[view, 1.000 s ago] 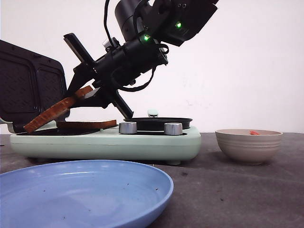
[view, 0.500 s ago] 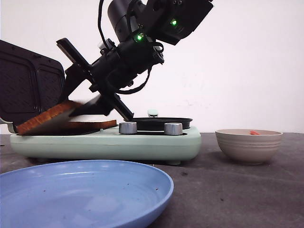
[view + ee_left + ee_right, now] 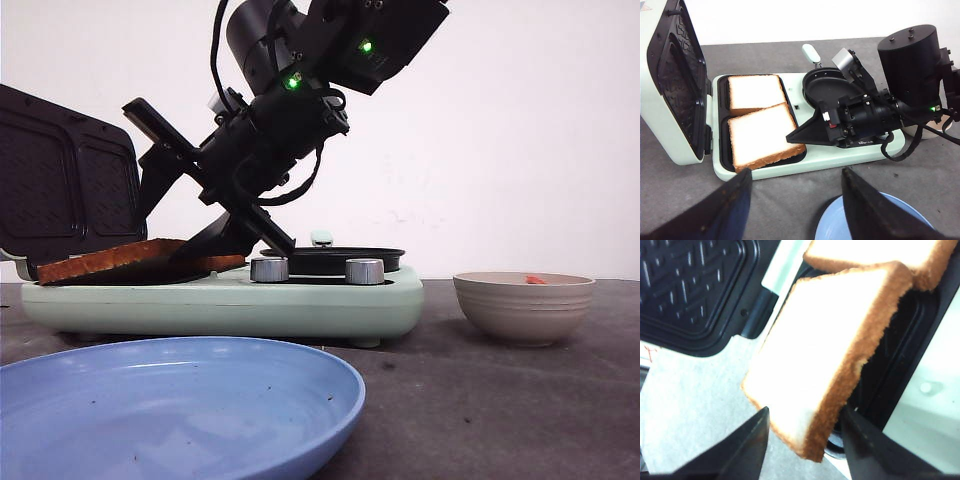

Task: Make breakfast with bread and shrimp
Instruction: 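Lower the bread into the nearer press well and open the right gripper, then raise the right gripper away from the press toward the bowl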

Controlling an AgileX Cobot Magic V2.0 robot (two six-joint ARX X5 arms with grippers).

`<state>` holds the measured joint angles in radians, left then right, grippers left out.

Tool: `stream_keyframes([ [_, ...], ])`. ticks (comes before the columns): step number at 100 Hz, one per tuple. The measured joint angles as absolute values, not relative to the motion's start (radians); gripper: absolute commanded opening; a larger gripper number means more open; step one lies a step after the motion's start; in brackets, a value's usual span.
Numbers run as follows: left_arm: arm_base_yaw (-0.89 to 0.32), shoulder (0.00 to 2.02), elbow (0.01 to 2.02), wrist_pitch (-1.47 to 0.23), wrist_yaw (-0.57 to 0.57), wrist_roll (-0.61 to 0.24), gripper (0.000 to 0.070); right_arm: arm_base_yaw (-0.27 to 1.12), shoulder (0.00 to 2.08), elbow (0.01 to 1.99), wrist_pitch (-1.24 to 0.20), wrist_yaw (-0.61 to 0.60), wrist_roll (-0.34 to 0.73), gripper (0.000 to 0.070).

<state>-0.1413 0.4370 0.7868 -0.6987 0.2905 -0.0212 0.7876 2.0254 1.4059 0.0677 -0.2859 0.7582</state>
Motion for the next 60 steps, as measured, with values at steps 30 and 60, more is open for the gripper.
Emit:
stream_keyframes([
  [30, -0.141, 0.437, 0.787, -0.699, 0.290, -0.021, 0.0289, 0.786, 2.025, 1.420, -0.016, -0.249, 0.699, 0.0278],
  [60, -0.141, 0.437, 0.787, -0.688, 0.290, -0.021, 0.0289, 0.789, 2.025, 1.511, -0.104, -0.212, 0.600, 0.0278],
])
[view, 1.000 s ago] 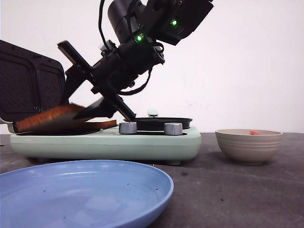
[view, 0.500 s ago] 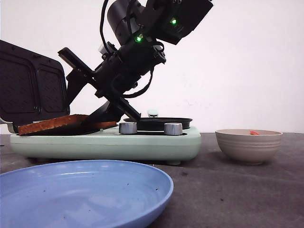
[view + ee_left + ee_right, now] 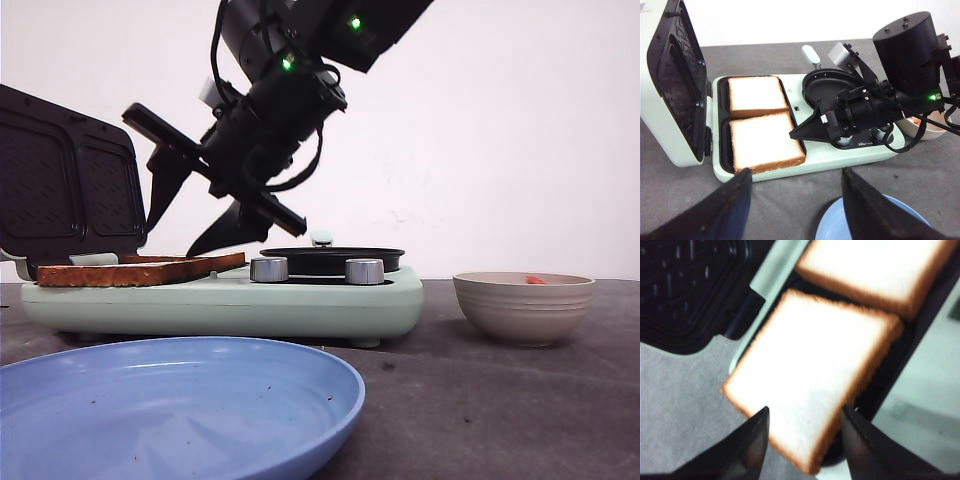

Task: Make breakfast with bread and shrimp
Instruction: 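Raise the right gripper away from the press toward the bowl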

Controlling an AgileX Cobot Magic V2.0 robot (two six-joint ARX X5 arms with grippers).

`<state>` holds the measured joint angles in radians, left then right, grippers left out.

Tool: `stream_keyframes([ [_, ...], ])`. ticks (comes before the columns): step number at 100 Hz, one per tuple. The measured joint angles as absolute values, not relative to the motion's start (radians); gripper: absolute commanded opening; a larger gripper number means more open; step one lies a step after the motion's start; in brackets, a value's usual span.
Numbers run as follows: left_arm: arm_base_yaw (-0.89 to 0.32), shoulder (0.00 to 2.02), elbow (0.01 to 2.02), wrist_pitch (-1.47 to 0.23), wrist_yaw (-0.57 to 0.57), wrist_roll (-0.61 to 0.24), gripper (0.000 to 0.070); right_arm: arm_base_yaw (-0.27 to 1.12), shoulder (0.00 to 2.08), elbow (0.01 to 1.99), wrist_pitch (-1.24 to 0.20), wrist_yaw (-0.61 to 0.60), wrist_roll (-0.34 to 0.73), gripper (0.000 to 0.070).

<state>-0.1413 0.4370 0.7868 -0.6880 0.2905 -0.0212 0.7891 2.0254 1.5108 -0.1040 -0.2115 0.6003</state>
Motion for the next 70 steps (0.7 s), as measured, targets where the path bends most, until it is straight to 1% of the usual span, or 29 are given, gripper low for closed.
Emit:
stream_keyframes([
  [16, -0.141, 0.437, 0.787, -0.685, 0.290, -0.021, 0.0289, 0.791, 2.024, 1.573, -0.179, -0.192, 0.534, 0.0278],
  [30, -0.141, 0.437, 0.787, -0.685, 0.290, -0.021, 0.0290, 0.791, 1.992, 1.584, -0.250, -0.111, 0.450, 0.0277],
  [43, -0.141, 0.437, 0.786, -0.684, 0.290, -0.021, 0.0289, 0.782, 1.918, 1.584, -0.296, -0.032, 0.363, 0.0277],
  [57, -0.141, 0.437, 0.787, -0.682, 0.290, -0.021, 0.0289, 0.757, 1.840, 1.588, -0.333, -0.028, 0.284, 0.0277],
  [70, -0.141, 0.437, 0.787, -0.675, 0.287, -0.021, 0.0289, 0.731, 1.789, 1.588, -0.386, -0.028, 0.233, 0.0277],
])
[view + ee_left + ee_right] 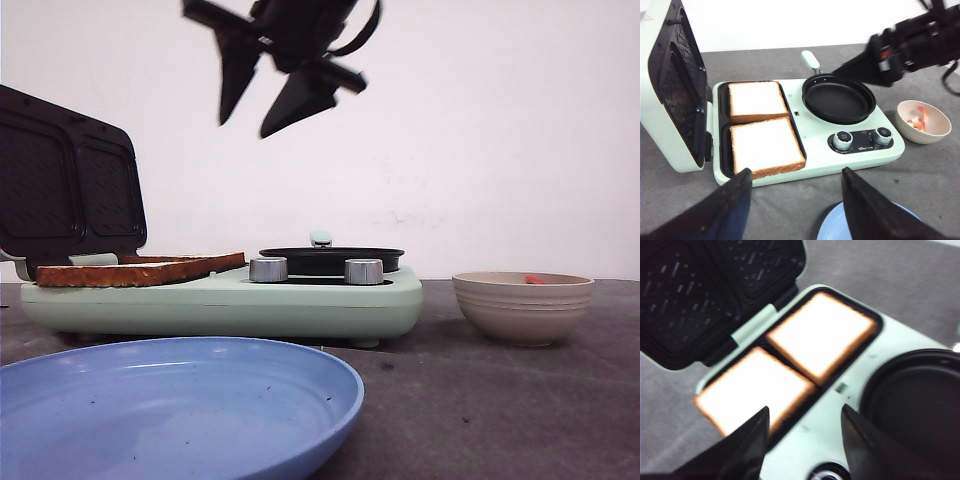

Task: Make breakfast with bread and shrimp
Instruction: 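Raise the right gripper away from the press toward the bowl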

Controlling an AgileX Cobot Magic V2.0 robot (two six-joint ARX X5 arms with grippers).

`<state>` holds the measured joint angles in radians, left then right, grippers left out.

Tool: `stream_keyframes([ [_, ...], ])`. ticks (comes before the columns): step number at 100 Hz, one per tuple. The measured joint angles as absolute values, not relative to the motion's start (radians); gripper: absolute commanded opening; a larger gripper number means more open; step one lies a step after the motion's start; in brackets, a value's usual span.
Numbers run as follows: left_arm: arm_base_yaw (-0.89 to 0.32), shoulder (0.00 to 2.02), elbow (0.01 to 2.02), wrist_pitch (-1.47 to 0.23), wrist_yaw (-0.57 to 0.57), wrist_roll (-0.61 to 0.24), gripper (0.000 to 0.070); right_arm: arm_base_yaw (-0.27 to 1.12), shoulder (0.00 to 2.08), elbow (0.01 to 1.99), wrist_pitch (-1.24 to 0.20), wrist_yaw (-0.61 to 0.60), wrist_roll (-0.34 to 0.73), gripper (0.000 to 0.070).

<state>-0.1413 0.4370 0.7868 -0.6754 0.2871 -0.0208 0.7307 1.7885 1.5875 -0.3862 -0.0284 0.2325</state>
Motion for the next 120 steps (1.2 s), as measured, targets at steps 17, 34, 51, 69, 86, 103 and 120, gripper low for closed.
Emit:
stream_keyframes([
  [17, -0.141, 0.437, 0.787, -0.669, 0.284, -0.020, 0.0289, 0.696, 1.702, 1.553, -0.419, -0.029, 0.176, 0.0277],
  [34, -0.141, 0.437, 0.787, -0.669, 0.283, -0.018, 0.0289, 0.666, 1.574, 1.413, -0.358, -0.033, 0.154, 0.0277],
  [51, -0.141, 0.437, 0.787, -0.669, 0.281, -0.018, 0.0289, 0.641, 1.396, 1.159, -0.220, -0.050, 0.146, 0.0276],
  [69, -0.141, 0.437, 0.786, -0.669, 0.260, -0.017, 0.0289, 0.641, 1.175, 0.910, -0.161, -0.051, 0.134, 0.0276],
  [86, -0.141, 0.437, 0.786, -0.669, 0.233, -0.017, 0.0289, 0.643, 1.018, 0.709, -0.141, -0.051, 0.138, 0.0276],
  [103, -0.141, 0.437, 0.786, -0.669, 0.208, -0.017, 0.0289, 0.643, 0.862, 0.543, -0.067, -0.032, 0.175, 0.0276],
  [120, -0.141, 0.437, 0.786, -0.670, 0.207, -0.017, 0.0289, 0.643, 0.795, 0.452, -0.063, -0.026, 0.207, 0.0276],
])
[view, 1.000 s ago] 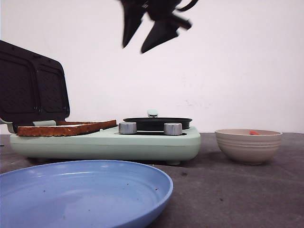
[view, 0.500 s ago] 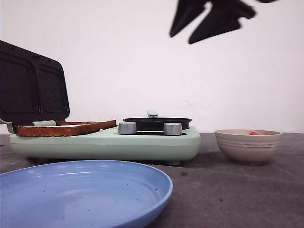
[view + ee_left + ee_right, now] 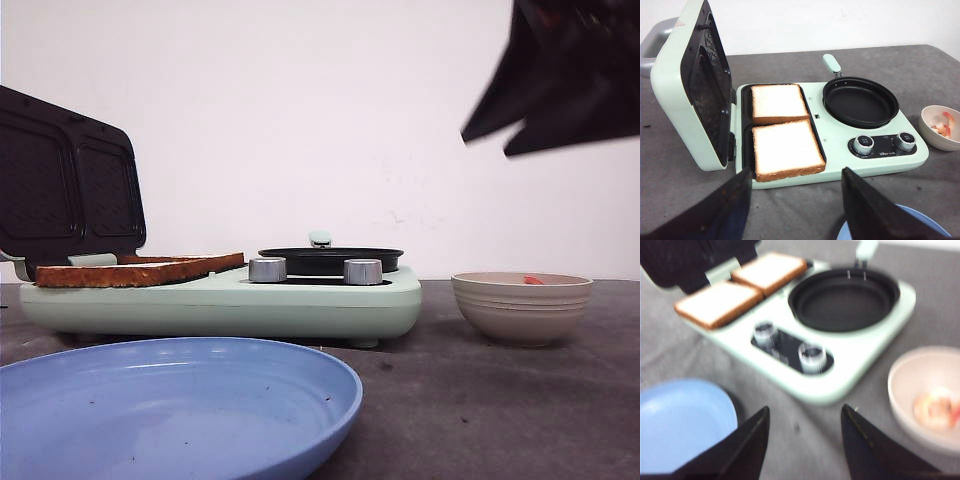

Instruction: Make breakfast with bread and shrimp

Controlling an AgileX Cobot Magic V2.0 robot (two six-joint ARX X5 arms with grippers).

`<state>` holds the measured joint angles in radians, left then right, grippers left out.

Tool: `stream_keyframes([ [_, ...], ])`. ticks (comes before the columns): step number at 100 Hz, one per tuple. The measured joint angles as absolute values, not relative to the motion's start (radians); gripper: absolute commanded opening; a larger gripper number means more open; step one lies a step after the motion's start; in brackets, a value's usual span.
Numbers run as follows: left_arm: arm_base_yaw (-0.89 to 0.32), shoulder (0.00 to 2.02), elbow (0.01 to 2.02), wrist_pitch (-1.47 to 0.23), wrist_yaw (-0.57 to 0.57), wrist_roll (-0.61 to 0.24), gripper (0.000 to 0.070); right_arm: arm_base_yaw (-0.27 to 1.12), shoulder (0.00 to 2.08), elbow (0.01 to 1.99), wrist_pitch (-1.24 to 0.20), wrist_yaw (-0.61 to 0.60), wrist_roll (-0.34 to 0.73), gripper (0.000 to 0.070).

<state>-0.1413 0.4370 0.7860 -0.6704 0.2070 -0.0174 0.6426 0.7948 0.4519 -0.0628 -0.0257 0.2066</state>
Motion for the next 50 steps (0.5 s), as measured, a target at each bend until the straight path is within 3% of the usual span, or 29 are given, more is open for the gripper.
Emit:
stream_keyframes([
  [31, -0.141, 0.437, 0.786, -0.729, 0.207, -0.024, 0.0283, 0.643, 0.786, 0.423, -0.082, -0.026, 0.217, 0.0276],
  [50, -0.141, 0.437, 0.786, -0.730, 0.176, -0.096, 0.0288, 0.643, 0.786, 0.423, -0.077, -0.026, 0.217, 0.0276],
])
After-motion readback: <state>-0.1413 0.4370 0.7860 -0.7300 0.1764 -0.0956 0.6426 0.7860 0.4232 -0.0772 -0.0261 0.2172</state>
